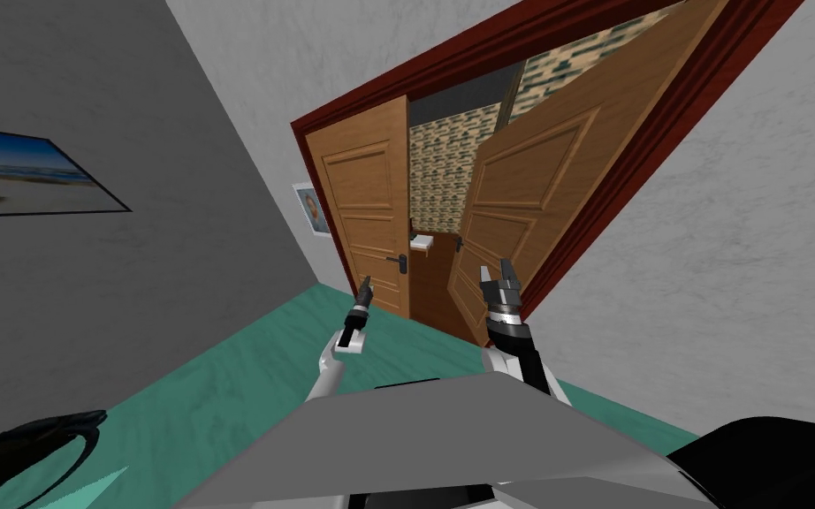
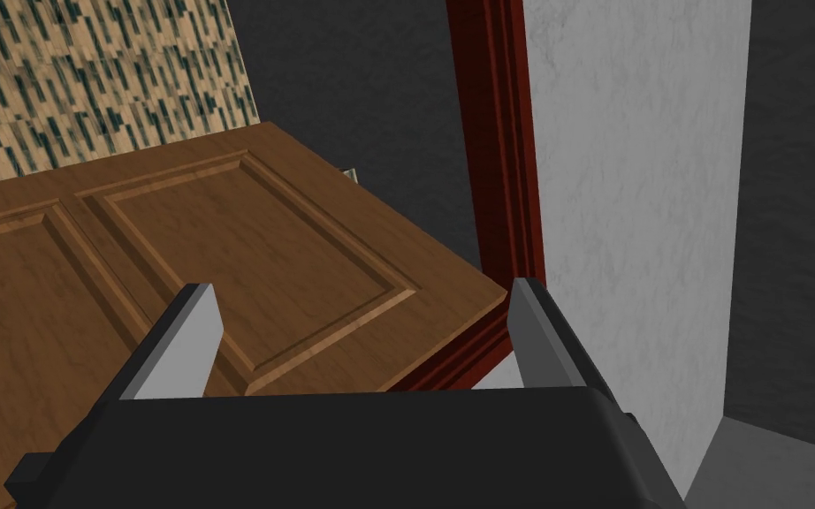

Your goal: Push the door open

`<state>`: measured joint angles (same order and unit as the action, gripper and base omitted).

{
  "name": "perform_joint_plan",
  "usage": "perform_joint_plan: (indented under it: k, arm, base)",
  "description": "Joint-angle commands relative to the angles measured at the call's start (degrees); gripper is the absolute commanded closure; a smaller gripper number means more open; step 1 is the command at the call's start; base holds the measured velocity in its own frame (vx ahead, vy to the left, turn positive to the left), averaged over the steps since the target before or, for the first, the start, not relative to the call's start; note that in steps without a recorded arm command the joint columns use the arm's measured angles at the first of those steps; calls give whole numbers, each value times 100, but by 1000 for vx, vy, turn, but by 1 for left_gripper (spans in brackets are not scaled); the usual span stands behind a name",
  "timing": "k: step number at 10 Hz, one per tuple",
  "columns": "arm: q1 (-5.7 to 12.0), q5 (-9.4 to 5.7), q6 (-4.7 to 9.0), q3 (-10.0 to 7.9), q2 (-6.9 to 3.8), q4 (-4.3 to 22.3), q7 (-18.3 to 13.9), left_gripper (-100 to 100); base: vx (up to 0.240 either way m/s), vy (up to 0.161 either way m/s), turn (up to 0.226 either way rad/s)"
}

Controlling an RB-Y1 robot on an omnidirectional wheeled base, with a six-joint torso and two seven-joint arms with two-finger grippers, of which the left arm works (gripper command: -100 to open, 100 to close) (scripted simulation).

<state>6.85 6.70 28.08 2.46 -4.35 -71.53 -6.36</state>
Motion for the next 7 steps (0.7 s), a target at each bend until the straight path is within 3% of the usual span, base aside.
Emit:
perform_joint_plan:
  k: [1, 7]
  arm:
    - [113, 25, -13, 1, 8, 186, -42, -100]
    - [647, 193, -132, 54, 131, 1028, -228, -100]
  base:
    - [80, 78, -58]
    - [91, 73, -85]
